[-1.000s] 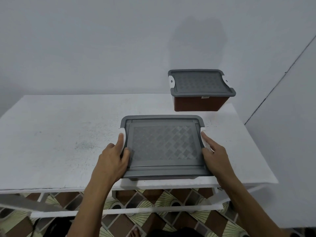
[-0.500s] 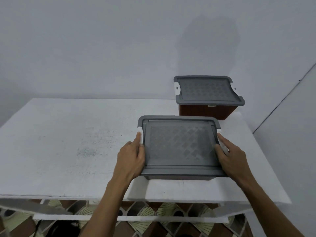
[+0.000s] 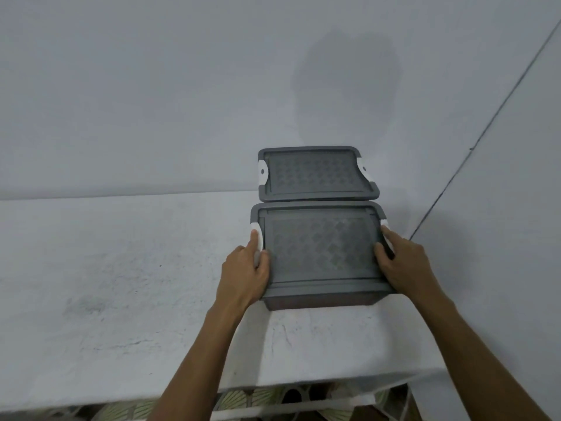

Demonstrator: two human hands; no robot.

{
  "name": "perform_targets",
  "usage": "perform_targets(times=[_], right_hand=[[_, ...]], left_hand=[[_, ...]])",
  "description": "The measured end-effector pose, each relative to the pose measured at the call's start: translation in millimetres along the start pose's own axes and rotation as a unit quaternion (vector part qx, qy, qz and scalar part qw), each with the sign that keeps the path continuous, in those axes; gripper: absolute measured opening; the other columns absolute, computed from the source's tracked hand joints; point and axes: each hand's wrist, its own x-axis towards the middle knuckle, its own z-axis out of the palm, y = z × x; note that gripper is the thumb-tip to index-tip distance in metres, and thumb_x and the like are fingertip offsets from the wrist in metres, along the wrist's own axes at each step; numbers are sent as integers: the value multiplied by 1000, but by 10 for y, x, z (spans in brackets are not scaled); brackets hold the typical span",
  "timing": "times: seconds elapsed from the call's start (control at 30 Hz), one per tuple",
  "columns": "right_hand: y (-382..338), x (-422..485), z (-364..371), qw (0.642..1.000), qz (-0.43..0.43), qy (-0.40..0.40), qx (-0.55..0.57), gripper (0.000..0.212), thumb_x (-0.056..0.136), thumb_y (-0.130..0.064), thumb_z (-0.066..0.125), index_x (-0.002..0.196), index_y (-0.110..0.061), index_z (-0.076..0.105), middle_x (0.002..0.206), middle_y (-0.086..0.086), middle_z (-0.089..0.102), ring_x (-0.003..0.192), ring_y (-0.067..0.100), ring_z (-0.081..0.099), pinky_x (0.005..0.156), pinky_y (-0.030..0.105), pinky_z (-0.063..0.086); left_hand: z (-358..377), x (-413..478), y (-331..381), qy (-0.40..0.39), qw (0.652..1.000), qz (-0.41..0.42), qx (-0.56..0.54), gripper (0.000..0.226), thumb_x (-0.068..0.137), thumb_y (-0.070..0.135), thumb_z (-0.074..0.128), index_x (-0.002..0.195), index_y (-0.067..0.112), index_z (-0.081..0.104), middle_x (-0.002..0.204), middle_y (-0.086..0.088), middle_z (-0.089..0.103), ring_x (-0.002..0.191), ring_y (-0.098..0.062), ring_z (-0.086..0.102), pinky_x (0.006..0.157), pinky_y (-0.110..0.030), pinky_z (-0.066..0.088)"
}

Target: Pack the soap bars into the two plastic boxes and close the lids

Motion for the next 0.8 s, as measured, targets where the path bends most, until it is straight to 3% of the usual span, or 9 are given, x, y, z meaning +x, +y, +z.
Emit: perform_targets(times=[0.13, 0.23, 0.4, 0.6, 0.7, 0.8], right_hand=[[109, 162, -29, 1000, -8, 14, 6, 48, 96, -23, 53, 140, -5, 49, 100, 21, 70, 70, 22, 54, 76, 31, 47], [114, 210, -28, 1000, -12, 3, -7, 47, 96, -23, 52, 139, -5, 48, 93, 21, 69, 70, 27, 57, 73, 32, 46], [131, 209, -13, 1000, -8, 2, -26, 48, 96, -25, 51, 141, -8, 45, 100, 23, 67, 83, 35, 62, 73, 35, 45], [70, 112, -58, 996, 18, -9, -83, 46, 97, -30, 45, 140, -13, 44, 110, 21, 63, 96, 37, 59, 79, 42, 49], [-120, -61, -129, 999, -17, 18, -21, 44, 94, -26, 53, 134, -9, 52, 121, 21, 61, 107, 38, 58, 90, 44, 50], [-419, -222, -328, 992, -62, 91, 59, 37, 94, -20, 58, 129, -9, 58, 125, 15, 62, 112, 29, 59, 97, 37, 45]], left_hand=[[106, 90, 103, -5, 1000, -9, 8, 56, 102, 35, 34, 153, 17, 21, 93, -5, 54, 82, -14, 51, 76, -24, 36], [144, 148, 86, -8, 999, -15, 27, 59, 102, 39, 34, 154, 19, 17, 94, -7, 56, 82, -16, 54, 76, -25, 41], [162, 136, 114, -22, 996, -21, 87, 65, 100, 48, 32, 154, 20, 10, 116, -13, 60, 96, -23, 60, 85, -32, 48], [111, 71, 81, -56, 998, -15, 33, 65, 100, 50, 30, 155, 24, 6, 132, -14, 54, 112, -28, 56, 94, -38, 45], [-15, 58, 15, -99, 995, -7, -12, 68, 98, 56, 28, 155, 26, 6, 140, -10, 50, 118, -26, 55, 100, -40, 43], [-93, -174, -184, -102, 993, 15, -51, 69, 94, 62, 25, 155, 31, 11, 131, -1, 55, 108, -16, 58, 96, -33, 46]])
